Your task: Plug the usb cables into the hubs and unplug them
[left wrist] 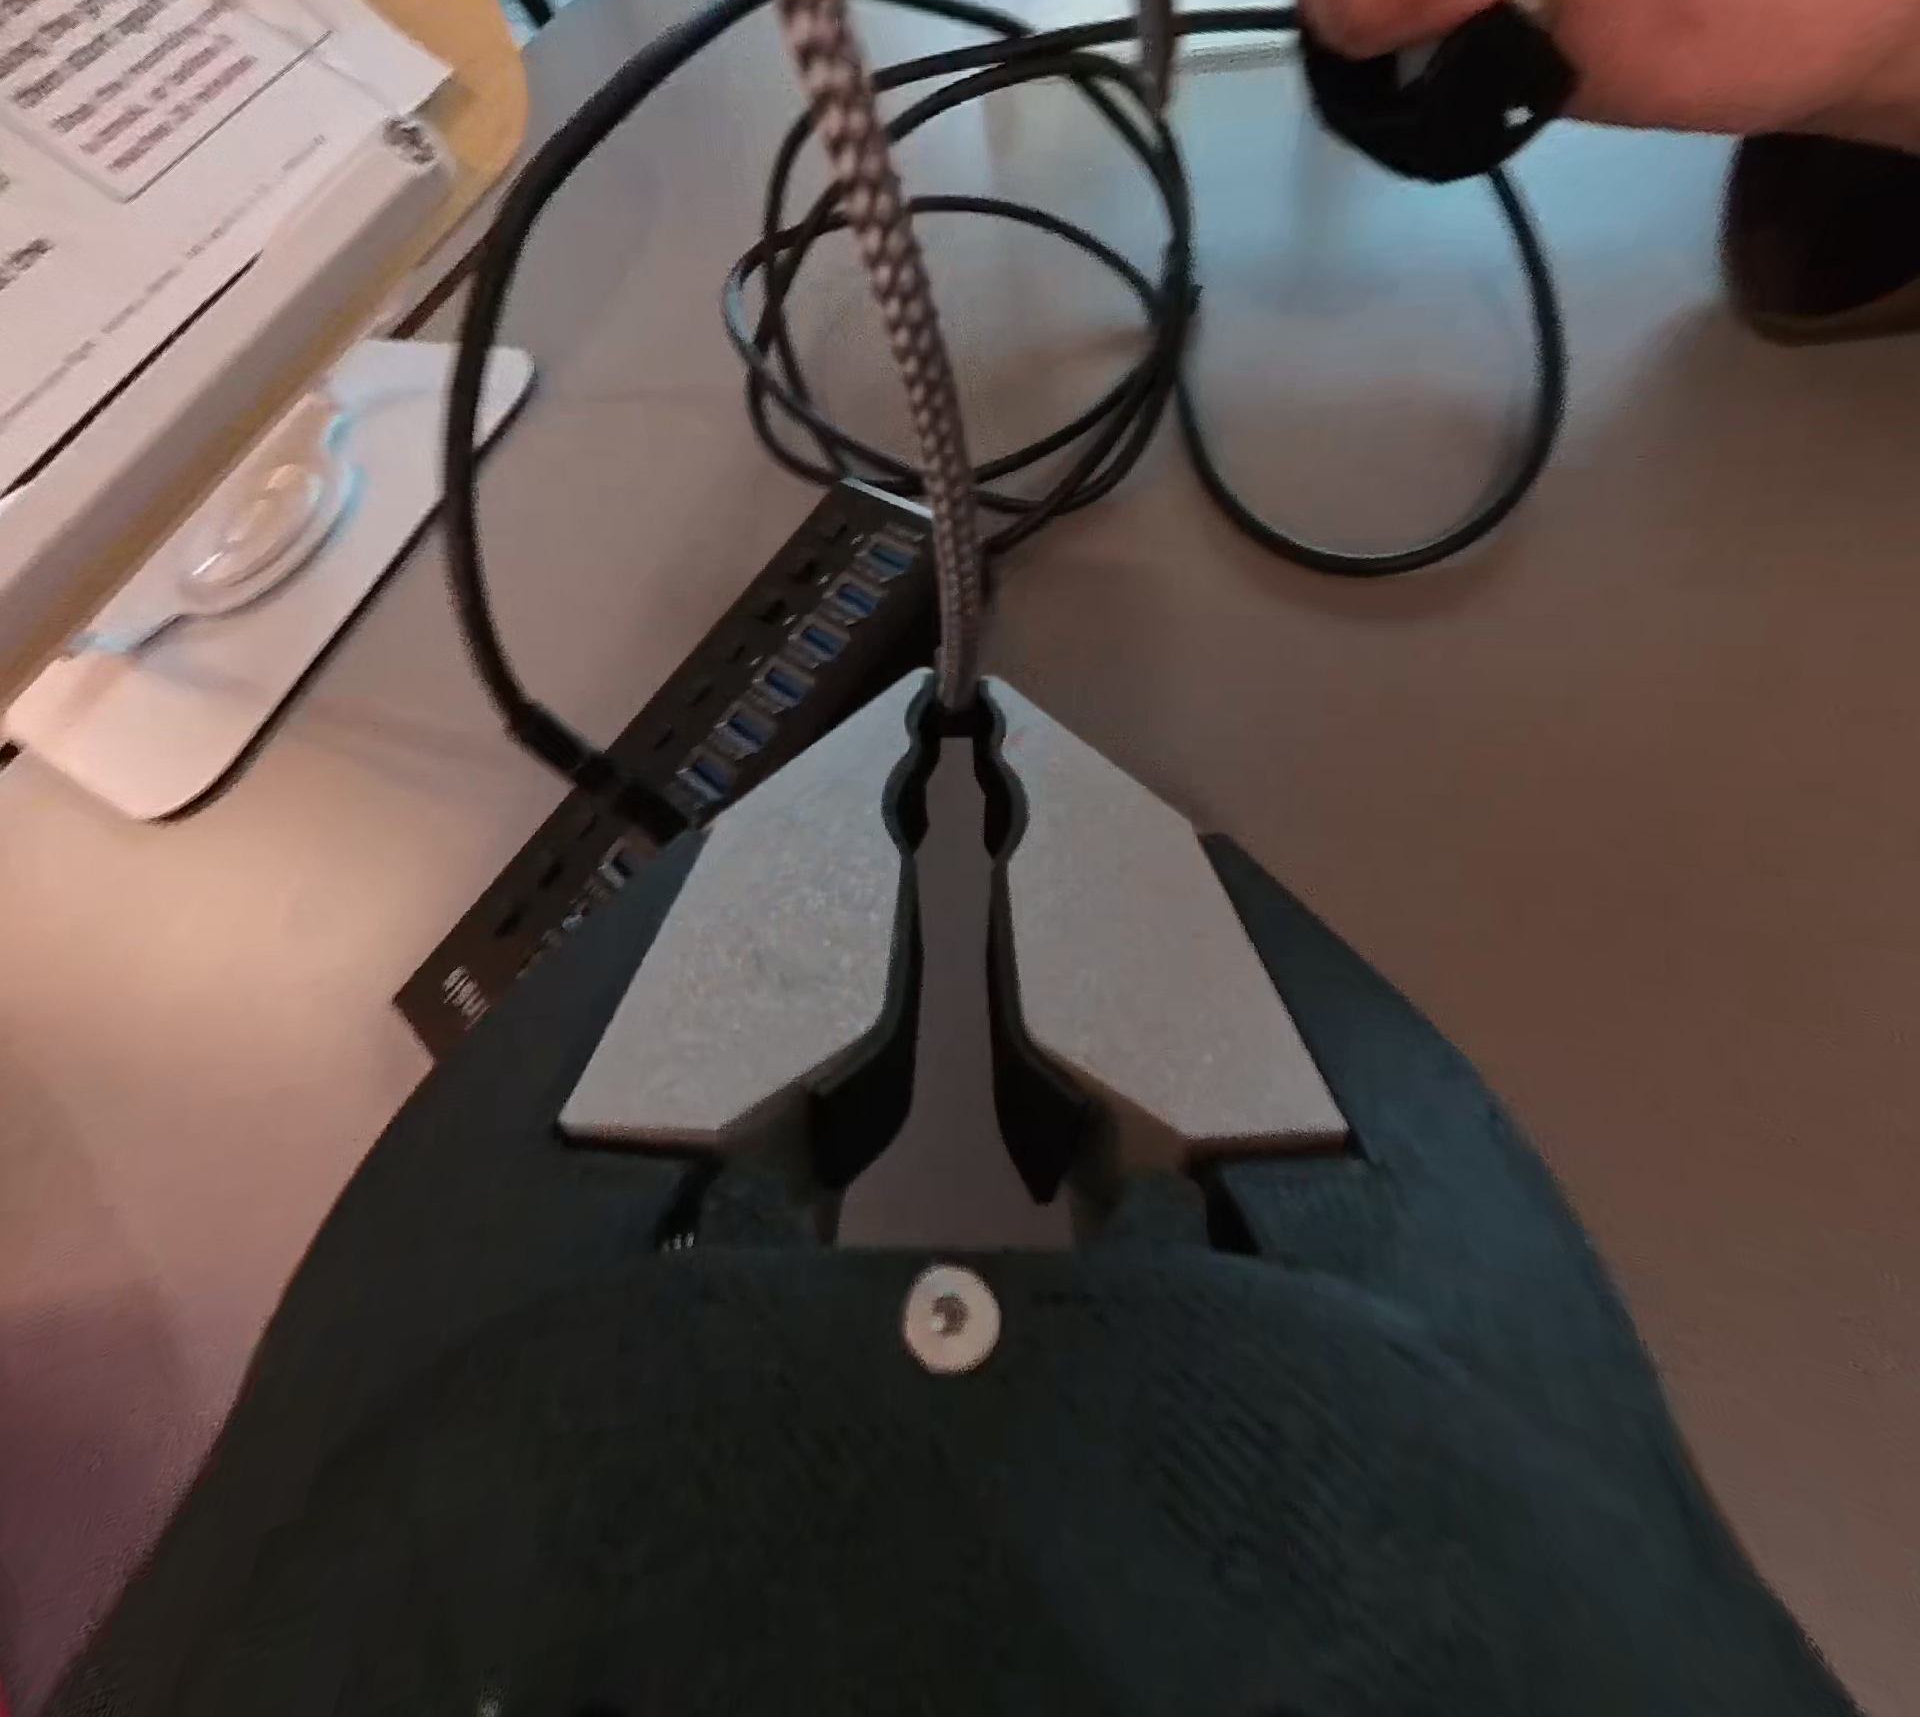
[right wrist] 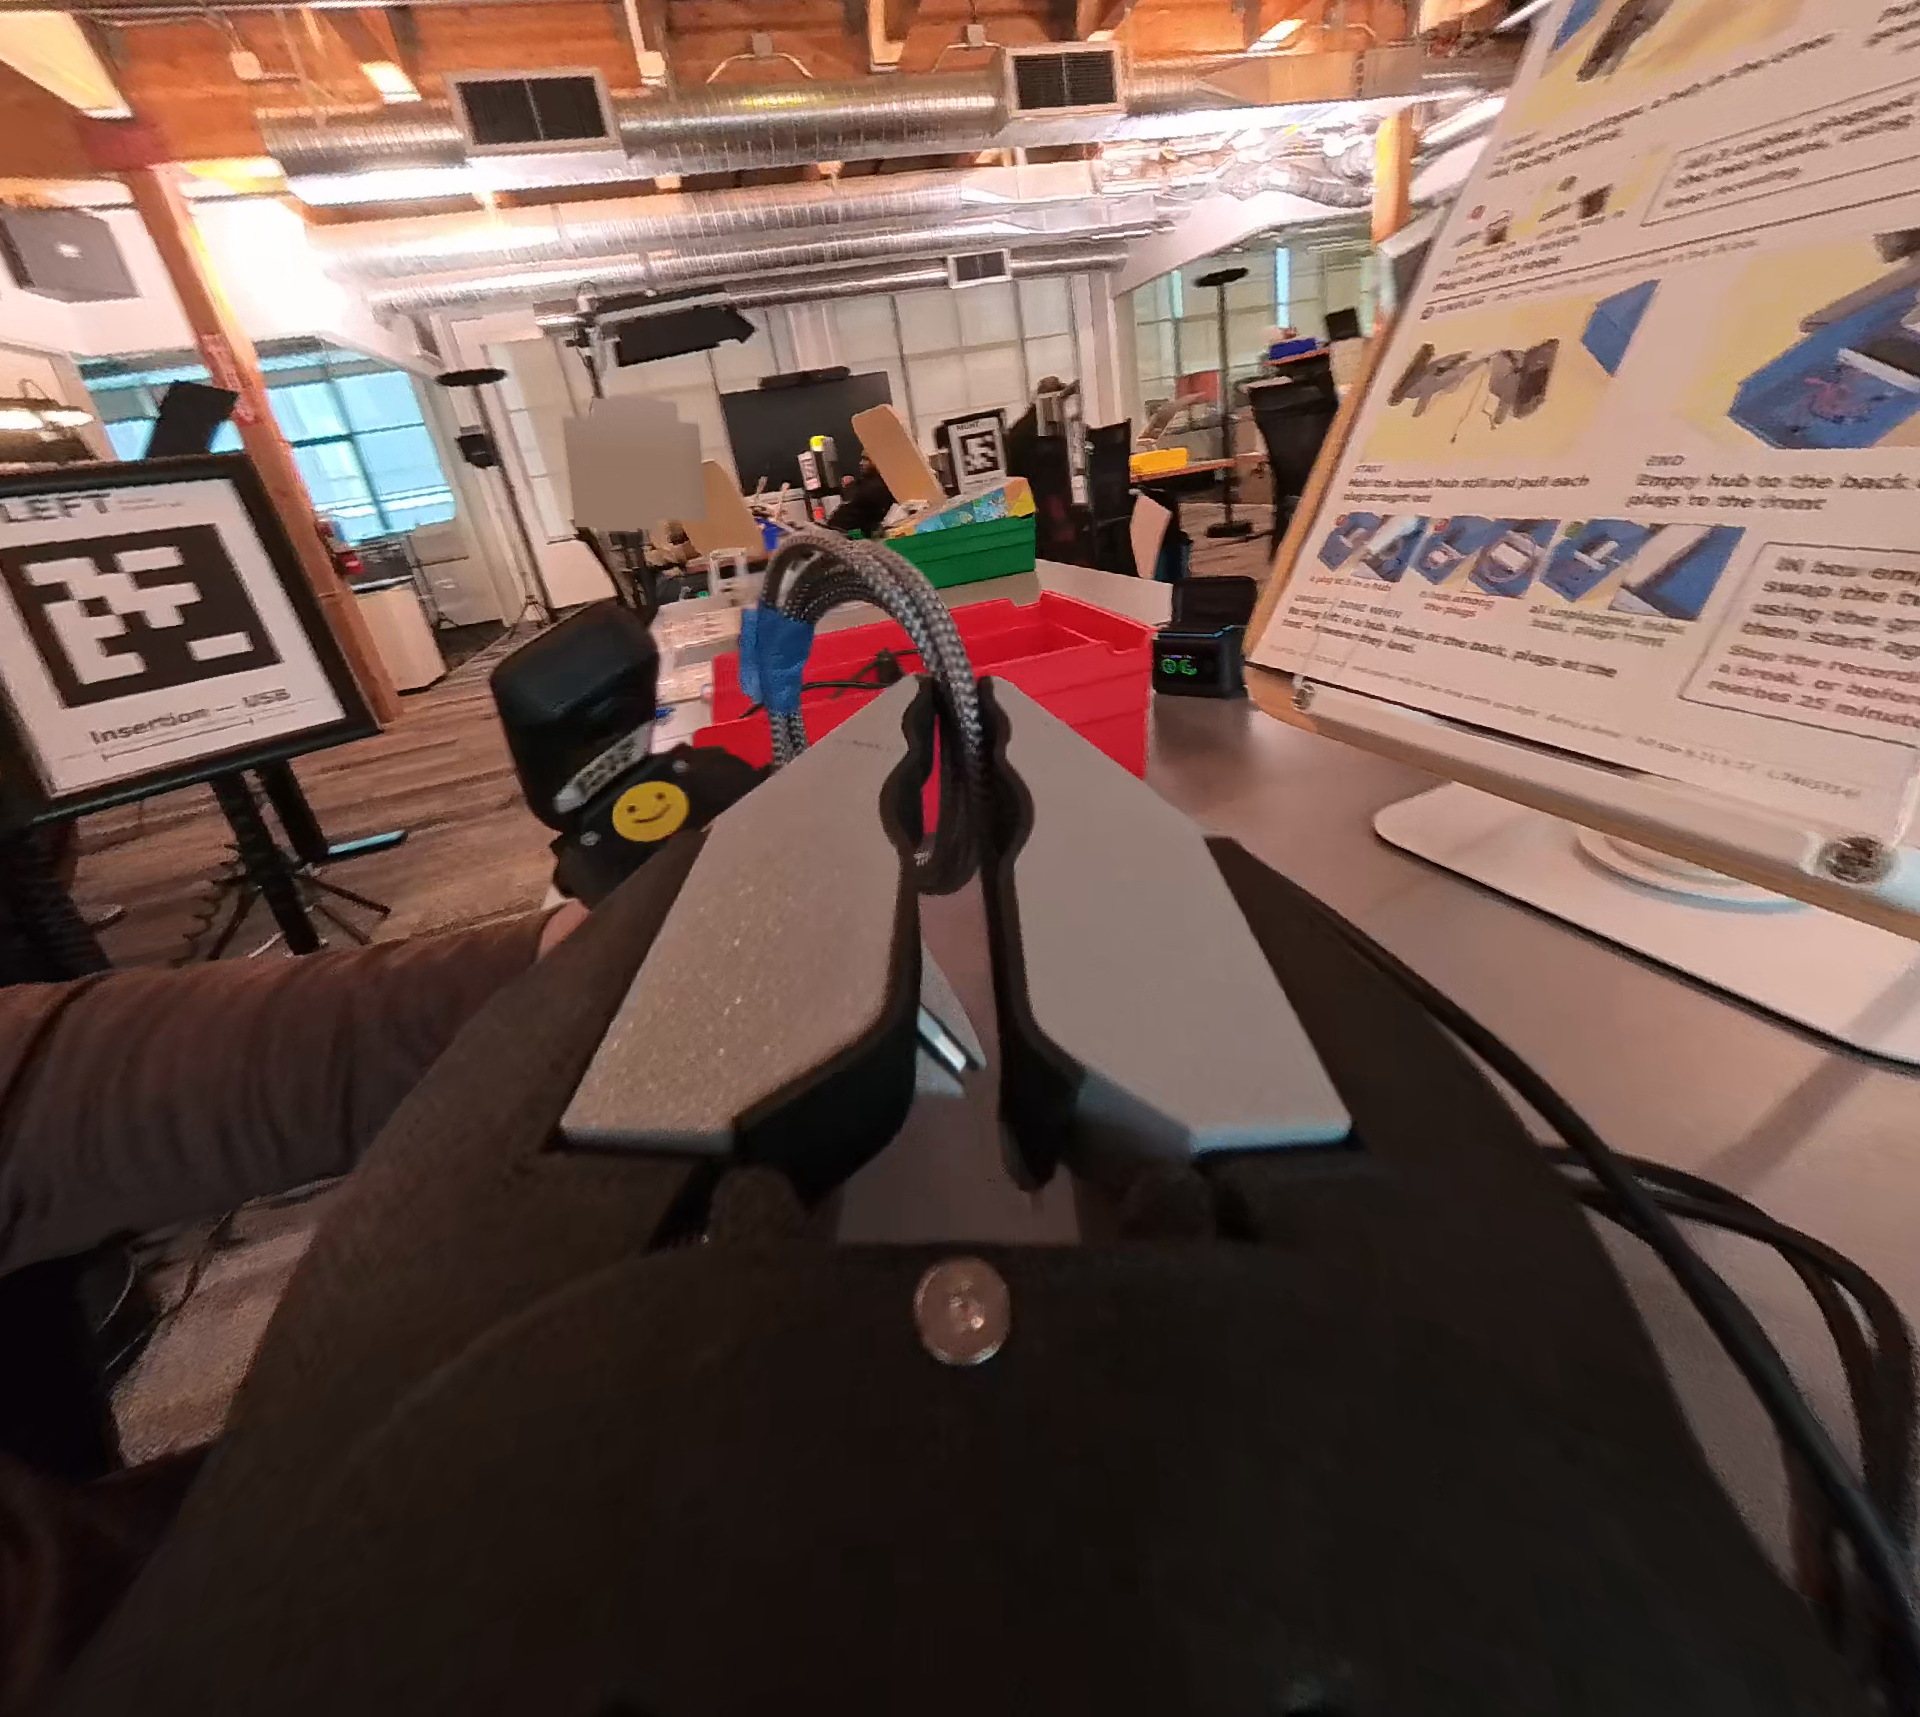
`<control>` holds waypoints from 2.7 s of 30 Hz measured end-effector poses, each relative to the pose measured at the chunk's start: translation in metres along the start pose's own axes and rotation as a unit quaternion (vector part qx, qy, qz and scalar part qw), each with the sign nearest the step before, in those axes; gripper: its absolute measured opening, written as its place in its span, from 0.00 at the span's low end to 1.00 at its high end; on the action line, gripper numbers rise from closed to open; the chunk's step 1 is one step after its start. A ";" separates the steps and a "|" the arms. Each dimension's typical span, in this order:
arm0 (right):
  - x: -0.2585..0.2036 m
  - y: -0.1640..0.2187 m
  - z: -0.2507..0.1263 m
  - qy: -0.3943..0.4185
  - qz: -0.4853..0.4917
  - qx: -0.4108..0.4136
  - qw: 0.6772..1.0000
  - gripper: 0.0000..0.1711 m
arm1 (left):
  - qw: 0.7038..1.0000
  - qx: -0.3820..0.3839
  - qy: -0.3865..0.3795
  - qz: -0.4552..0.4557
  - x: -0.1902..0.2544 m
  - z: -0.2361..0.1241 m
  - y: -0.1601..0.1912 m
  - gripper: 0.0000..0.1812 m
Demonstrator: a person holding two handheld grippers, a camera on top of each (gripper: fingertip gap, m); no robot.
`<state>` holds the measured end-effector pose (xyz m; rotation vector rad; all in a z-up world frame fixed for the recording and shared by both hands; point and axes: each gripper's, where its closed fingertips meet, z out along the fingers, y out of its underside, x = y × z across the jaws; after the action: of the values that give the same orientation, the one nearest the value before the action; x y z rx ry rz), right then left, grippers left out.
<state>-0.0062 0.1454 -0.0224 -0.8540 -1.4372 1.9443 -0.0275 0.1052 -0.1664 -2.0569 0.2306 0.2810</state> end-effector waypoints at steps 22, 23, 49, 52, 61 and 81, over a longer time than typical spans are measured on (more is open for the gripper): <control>0.025 -0.024 -0.030 0.024 0.079 0.042 0.996 0.27 | 0.944 -0.039 -0.326 0.029 -0.105 -0.061 0.013 0.02; 0.028 -0.032 -0.038 0.027 0.089 0.070 0.993 0.27 | 0.944 -0.039 -0.325 0.031 -0.104 -0.060 0.013 0.02; -0.026 0.097 0.037 -0.023 -0.023 -0.224 0.974 0.08 | 0.857 -0.090 -0.373 0.345 -0.052 -0.031 -0.027 0.02; -0.026 0.101 0.035 -0.025 -0.028 -0.238 0.971 0.04 | 0.851 -0.099 -0.371 0.357 -0.049 -0.028 -0.025 0.02; -0.016 0.111 0.038 0.012 -0.074 -0.258 0.963 0.09 | 0.814 -0.142 -0.399 0.397 -0.051 -0.027 -0.023 0.02; -0.083 -0.037 -0.040 -0.384 0.134 0.100 0.908 0.01 | 0.951 0.126 -0.260 0.114 -0.050 -0.062 -0.044 0.02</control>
<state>0.0798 0.1165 0.0175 -0.1721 -1.5261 2.7720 -0.0560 0.0746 -0.0860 -1.6367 0.1674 0.8757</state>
